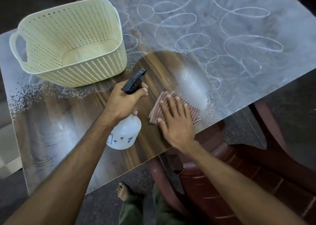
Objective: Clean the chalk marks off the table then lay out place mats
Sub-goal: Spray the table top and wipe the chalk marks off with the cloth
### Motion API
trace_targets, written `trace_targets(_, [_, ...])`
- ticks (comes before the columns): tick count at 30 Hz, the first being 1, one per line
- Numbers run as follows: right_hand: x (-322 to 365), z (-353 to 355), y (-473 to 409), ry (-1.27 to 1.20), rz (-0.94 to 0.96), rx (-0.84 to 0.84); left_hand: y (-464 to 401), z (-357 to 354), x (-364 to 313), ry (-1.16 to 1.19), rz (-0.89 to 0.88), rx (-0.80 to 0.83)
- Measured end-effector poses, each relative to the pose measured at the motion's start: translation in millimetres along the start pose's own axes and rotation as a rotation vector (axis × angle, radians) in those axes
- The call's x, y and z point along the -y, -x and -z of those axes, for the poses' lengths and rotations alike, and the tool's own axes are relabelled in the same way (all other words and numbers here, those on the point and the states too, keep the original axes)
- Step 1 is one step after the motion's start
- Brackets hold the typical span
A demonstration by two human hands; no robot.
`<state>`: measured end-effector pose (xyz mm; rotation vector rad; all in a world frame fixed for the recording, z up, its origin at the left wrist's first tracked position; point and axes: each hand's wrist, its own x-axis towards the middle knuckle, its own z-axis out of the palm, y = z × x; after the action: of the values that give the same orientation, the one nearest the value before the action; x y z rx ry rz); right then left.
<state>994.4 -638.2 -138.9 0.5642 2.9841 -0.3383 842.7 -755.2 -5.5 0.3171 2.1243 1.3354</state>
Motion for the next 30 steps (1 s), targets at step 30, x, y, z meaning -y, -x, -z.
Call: trace_targets(30, [-124.2,30.6,-15.6,0.006,-0.293,0.011,28.4,-28.9,3.2,-0.027,0.006,0.065])
